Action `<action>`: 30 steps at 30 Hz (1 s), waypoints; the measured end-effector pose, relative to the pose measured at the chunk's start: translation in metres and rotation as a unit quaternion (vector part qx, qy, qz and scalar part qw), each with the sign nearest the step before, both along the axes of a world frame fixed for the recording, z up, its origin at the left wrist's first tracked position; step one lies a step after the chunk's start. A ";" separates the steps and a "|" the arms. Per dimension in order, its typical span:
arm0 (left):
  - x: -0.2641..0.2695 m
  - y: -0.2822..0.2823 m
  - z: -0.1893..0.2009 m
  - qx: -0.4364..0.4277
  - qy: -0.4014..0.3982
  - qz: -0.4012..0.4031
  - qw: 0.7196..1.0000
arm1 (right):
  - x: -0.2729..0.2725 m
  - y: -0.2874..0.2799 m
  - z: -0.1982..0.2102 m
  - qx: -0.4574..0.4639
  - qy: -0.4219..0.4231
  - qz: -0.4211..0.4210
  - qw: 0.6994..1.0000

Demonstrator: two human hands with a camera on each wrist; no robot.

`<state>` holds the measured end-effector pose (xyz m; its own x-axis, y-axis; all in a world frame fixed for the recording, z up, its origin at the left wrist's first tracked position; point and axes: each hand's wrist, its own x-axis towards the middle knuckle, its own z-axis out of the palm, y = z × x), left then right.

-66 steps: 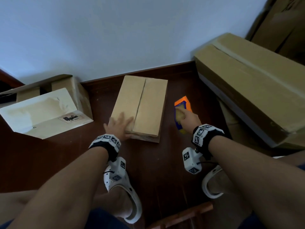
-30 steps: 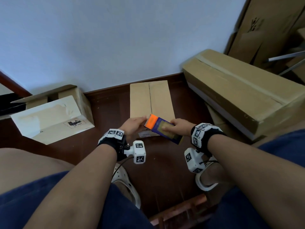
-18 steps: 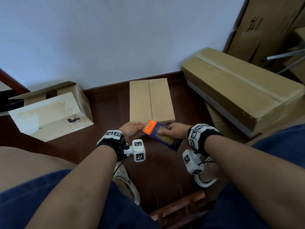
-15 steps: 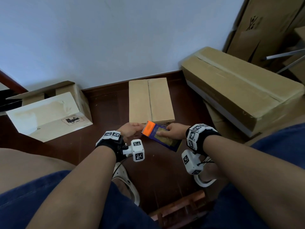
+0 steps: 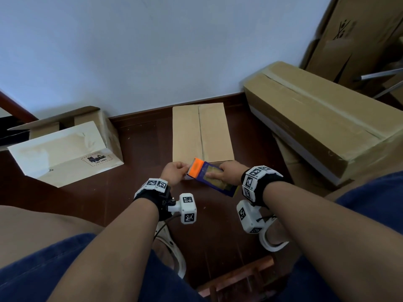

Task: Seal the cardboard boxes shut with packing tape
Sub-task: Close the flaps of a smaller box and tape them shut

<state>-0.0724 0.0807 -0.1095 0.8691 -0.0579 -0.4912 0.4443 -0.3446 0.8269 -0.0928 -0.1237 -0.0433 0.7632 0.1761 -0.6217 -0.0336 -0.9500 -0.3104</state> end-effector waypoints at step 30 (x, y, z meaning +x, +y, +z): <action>0.007 0.050 -0.049 0.047 -0.022 0.167 0.985 | 0.031 0.016 -0.027 -0.086 -0.025 0.032 0.995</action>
